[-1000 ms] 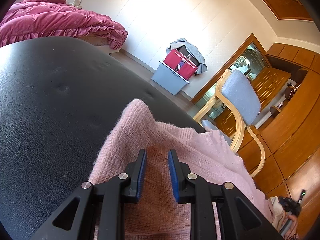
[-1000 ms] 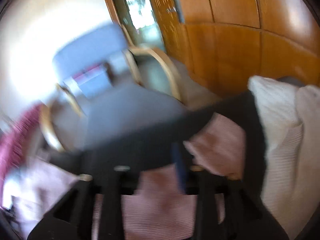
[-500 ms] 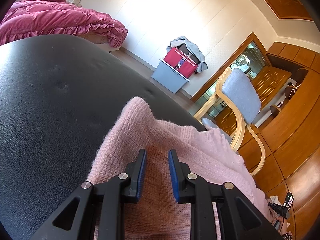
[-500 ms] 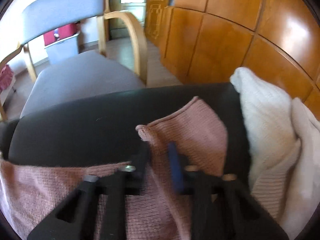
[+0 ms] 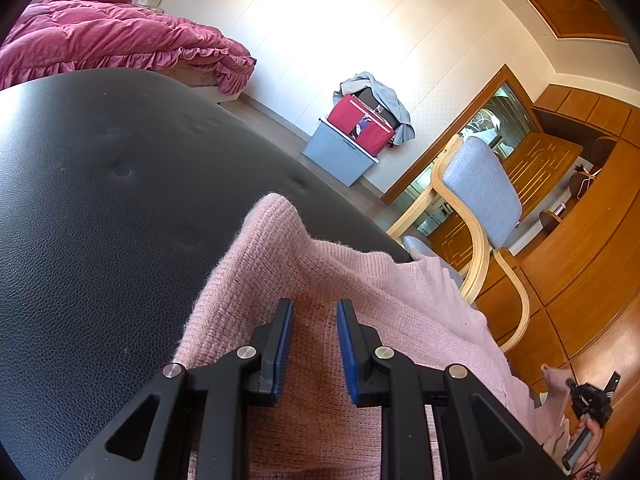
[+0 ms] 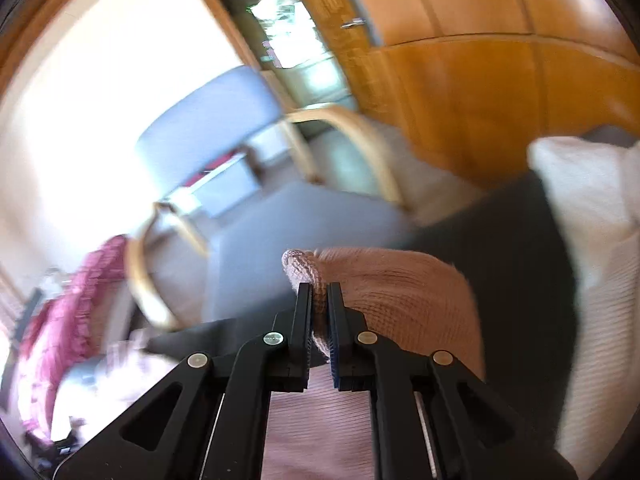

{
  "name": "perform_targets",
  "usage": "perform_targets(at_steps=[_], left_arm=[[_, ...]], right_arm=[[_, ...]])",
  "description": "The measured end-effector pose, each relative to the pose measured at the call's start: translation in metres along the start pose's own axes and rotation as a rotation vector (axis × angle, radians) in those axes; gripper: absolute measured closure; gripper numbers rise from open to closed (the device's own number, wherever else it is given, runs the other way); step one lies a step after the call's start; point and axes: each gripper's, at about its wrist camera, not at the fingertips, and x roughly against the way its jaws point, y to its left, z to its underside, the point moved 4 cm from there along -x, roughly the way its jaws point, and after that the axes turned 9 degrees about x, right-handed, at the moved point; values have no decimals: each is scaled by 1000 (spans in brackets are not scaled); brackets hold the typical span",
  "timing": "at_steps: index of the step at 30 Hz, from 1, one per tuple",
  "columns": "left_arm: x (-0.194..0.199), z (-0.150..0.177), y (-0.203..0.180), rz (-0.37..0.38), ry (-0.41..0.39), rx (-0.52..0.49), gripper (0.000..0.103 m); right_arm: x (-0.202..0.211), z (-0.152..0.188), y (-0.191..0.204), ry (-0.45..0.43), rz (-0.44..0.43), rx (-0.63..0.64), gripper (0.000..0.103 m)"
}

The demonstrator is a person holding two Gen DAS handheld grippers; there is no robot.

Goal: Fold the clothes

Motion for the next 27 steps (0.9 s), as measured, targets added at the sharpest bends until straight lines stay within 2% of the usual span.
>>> perform_targets(at_steps=[6,14,18,27], left_arm=[[0,0,0,5,-2,4,82],[0,0,0,15,-2,7,82],[0,1,0,20,-1,9,82],[0,1,0,34,3,12,82]], right_arm=[[-5,17,87,45,-214,16,95],[-17,54,215,120,-440,112,95],[-27,81,265,176,-509,159,95],[-58,141,331,305,-577,233,96]])
